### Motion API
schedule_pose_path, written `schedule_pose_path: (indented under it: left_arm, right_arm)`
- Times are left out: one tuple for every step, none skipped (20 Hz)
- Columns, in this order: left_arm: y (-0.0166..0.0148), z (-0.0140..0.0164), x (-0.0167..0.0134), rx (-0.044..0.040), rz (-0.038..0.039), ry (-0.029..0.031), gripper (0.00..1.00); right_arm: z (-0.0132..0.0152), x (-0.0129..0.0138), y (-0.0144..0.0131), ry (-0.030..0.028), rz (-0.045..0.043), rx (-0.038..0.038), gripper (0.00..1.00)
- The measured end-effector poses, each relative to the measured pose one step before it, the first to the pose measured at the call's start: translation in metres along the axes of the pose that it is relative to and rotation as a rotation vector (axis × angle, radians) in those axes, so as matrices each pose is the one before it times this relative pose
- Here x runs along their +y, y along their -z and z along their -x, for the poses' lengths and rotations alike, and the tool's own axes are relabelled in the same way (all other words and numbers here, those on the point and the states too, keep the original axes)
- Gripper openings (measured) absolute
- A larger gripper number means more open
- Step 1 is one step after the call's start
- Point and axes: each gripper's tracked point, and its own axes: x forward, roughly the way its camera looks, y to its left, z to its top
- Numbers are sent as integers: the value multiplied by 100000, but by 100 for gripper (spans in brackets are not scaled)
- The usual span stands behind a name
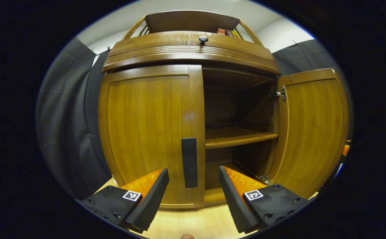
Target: Open the right door of the double-door shoe cabinet with the right hand, and open the left door with the left hand.
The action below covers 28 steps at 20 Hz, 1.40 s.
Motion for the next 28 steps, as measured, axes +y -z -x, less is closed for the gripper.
schedule_pose_path:
  left_arm:
    - [-10,-848,149,95,397,-803,96]
    - [-71,-804,136,-173,343,-564,96]
    - [-16,-630,56,-292,120,-239,96]
    - [-1,-578,202,-84,151,-431,96]
    - [93,-342,-196,41,1220,388,96]
    - [11,-492,-57,-8,947,250,96]
    - [159,-484,160,-50,-473,-707,96]
    - [94,-457,203,-149,-999,-925,95]
    - [-12,-550,-12,-189,-6,-173,95]
    - [12,-530,-161,-142,485,647,93]
    - [201,-348,-52,160,325,119,89]
    - [122,-422,142,376,104,-317,86]
    - [167,-297,-66,243,20,329,82]
    - [16,-334,-116,-388,185,759,81]
    - [-94,-186,68,-753,269,-95,74]
    - [11,-286,103,-286,-20,-235,66]
    - [-17,49,344,-141,-434,-1404,59]
    - [-61,-94,223,-169,-73,-665,52]
    - [98,82,119,305,199,-98,47]
    - [-105,-145,-35,-164,-45,367,43]
    - [170,28,32,639,-444,375,42]
    - [-78,3,-8,-35,-153,216,41]
    - [164,77,12,690,14,233,39]
    - [99,99,-93,19,566,627,37]
    - [-2,290,9,477,173,413,35]
    - [85,285,-48,-54,-963,1400,33]
    - [112,529,37,-47,187,1346,30]
    - [-119,558,-60,-19,-267,1485,28]
  right_arm:
    - [-111,-216,-158,707,880,-468,73]
    - [142,-125,-108,560,794,-420,96]
    - [11,22,16,144,191,72,98]
    - [-53,123,92,-220,-402,336,98]
    - [-31,51,85,-259,-663,266,87]
    - [-116,-43,-34,-25,-657,183,82]
    - [-3,-3,-10,-67,-420,39,88]
    - [70,-123,-78,220,-291,-218,88]
    - [-3,-73,-115,256,-171,-232,88]
    - [62,-21,-85,150,-244,-263,88]
    - [20,-3,-56,93,-371,-209,88]
    - [-21,-43,10,102,-286,-108,99]
    - [-21,-9,-32,122,-158,-53,99]
    - [139,-24,-33,124,166,12,99]
    - [-29,-67,-27,335,205,-43,99]
    - [-40,-57,42,307,180,1,99]
    - [26,17,-2,111,-3,40,99]
    - [0,80,-34,42,-151,34,99]
    - [-5,35,-23,29,-180,-59,99]
    - [-3,6,-97,222,71,-151,99]
    - [-40,34,-8,486,482,-150,99]
    - [27,27,87,277,570,-28,99]
    - [-18,115,26,-54,256,152,99]
    - [54,282,43,-362,-3,199,99]
    - [86,252,-39,-342,26,139,99]
    - [38,96,-2,-100,58,-17,88]
    - [100,174,-66,-46,183,-123,88]
    - [23,187,-60,23,229,-53,88]
